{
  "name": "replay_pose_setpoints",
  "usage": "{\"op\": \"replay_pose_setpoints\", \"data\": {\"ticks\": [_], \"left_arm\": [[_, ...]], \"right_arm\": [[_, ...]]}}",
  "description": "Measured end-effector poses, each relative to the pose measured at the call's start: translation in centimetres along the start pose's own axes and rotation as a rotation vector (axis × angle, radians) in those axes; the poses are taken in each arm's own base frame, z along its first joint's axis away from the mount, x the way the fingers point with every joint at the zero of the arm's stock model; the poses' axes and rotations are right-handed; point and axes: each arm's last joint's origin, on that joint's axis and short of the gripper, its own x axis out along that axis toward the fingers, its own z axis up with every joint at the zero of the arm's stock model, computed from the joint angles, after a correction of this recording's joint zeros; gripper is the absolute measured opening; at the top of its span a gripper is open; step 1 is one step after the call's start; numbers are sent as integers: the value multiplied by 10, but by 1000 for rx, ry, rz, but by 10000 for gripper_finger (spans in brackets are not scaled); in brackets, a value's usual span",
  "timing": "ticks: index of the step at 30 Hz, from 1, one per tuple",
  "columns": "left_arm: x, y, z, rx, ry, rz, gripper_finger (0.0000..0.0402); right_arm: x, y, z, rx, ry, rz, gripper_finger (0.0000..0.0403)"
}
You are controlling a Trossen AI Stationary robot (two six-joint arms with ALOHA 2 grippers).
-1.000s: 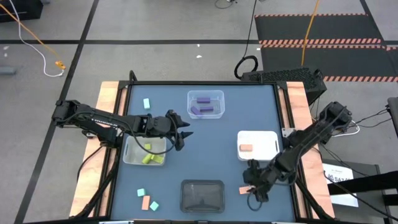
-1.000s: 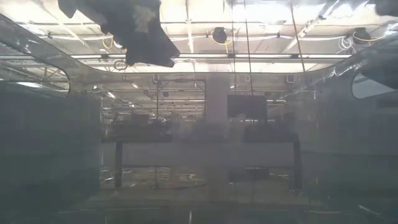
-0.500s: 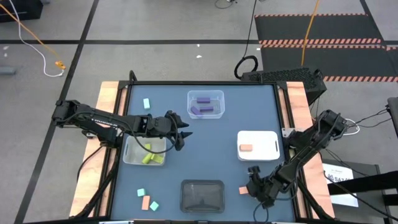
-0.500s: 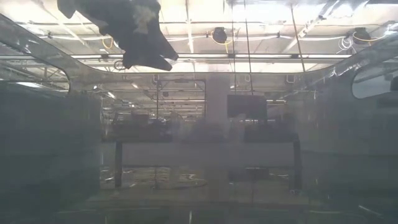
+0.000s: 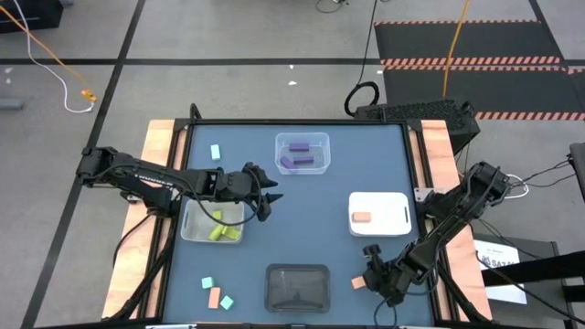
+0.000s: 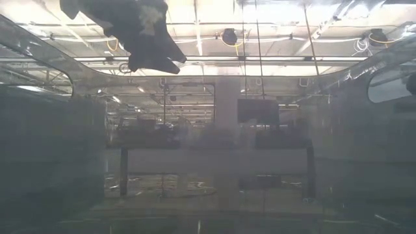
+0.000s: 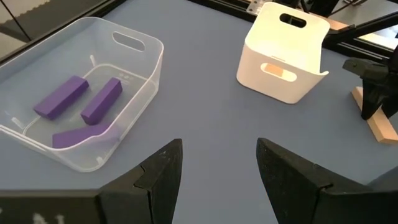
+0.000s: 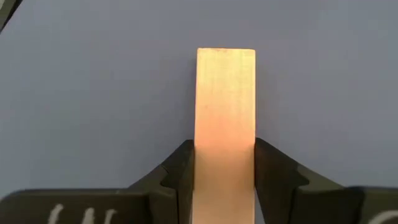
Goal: Sort & place blocks by color
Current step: Put the right brown block into the white bin
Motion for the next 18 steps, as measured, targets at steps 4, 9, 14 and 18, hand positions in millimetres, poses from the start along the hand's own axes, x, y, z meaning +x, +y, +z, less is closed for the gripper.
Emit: {"op": "replay_pose_setpoints", "data": {"ticks": [4, 9, 14, 18], "left_arm": [[0, 0, 0, 1, 5, 2, 207], [0, 0, 0, -1, 3, 1, 207], [0, 0, 1, -11, -9, -4, 207], [0, -1, 4, -14, -36, -14, 207]], "right_arm": [[-23, 2, 15, -36, -172, 73, 112], [-57, -2, 39, -86, -492, -13, 112], [-86, -17, 56, -139, -716, -248, 113], [-98, -38, 66, -127, -779, -477, 120]]}}
